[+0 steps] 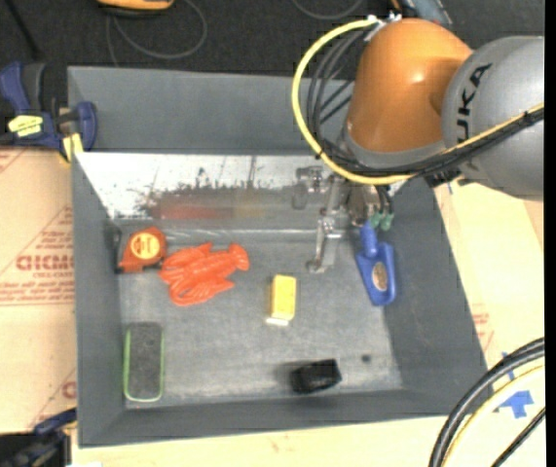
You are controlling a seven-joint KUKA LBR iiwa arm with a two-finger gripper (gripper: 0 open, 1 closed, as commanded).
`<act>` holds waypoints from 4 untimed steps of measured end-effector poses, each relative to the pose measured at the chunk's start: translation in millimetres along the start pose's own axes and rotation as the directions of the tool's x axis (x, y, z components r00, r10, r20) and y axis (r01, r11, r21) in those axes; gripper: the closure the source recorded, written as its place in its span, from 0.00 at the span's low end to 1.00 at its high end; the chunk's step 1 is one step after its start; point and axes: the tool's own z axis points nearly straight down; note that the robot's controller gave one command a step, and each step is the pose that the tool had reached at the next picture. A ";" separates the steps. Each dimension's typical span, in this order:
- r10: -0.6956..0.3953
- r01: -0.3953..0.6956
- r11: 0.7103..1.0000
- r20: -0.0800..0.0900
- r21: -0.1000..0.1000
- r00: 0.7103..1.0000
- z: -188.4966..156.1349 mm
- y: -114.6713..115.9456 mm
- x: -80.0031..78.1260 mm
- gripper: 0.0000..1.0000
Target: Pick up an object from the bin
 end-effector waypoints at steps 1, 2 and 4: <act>0.000 0.000 1.000 0.008 0.000 1.000 -5.2 0.1 -0.9 0.00; 0.000 0.000 1.000 0.008 0.000 1.000 -4.1 0.3 -1.0 0.00; -0.003 0.003 1.000 0.006 -0.001 1.000 102.9 -10.9 33.7 0.00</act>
Offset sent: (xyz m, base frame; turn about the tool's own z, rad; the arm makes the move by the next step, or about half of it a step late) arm -0.0059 0.0177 -0.0956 0.0385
